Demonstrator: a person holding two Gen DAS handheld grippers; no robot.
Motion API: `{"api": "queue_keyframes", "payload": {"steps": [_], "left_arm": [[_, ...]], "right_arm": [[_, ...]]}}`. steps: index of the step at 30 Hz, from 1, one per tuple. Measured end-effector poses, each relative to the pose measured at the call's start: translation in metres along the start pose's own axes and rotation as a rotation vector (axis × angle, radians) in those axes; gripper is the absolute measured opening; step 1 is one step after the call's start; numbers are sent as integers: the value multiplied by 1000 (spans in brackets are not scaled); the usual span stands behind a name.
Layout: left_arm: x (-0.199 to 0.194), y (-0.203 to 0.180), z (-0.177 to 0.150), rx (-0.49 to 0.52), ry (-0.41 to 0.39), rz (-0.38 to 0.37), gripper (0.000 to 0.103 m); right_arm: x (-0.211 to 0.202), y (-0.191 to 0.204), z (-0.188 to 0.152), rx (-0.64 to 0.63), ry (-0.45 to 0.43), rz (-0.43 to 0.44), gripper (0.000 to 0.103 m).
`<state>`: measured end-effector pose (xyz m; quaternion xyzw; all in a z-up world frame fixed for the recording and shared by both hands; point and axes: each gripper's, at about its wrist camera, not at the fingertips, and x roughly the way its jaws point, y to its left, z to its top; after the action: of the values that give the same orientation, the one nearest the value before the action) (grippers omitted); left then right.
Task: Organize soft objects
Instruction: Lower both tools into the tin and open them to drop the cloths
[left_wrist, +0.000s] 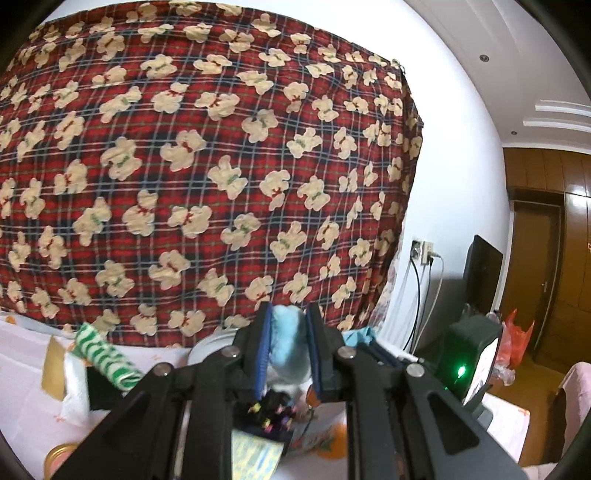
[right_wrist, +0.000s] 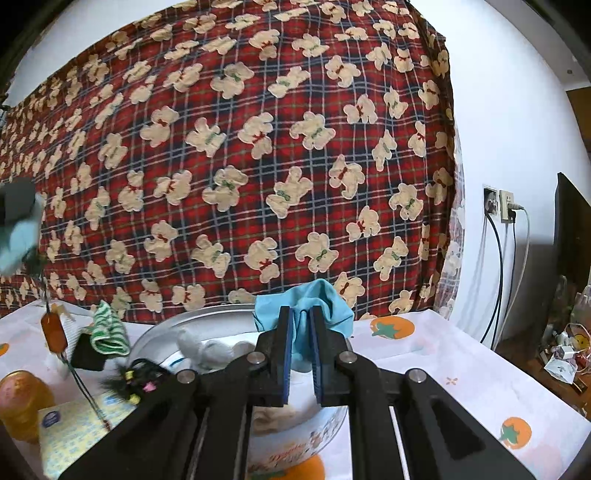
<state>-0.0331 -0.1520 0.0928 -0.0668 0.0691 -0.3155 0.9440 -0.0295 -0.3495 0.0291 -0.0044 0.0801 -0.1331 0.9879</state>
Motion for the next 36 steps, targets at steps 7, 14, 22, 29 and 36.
{"api": "queue_keyframes", "payload": {"steps": [7,14,22,29,36], "left_arm": [[51,-7,-5,-34,41,13,16],[97,-5,-29,-39,145,84,16],[122,-8,-51,-3,224,159,16],[132,-6,-57,14,256,200,16],[130,-9,-59,42,244,259,78]], "right_arm": [[36,-8,-4,7,70,27,10],[65,-20,-14,60,186,59,10],[73,-22,-17,80,214,92,10],[73,-21,-16,75,211,100,10],[71,-16,-15,61,210,103,73]]}}
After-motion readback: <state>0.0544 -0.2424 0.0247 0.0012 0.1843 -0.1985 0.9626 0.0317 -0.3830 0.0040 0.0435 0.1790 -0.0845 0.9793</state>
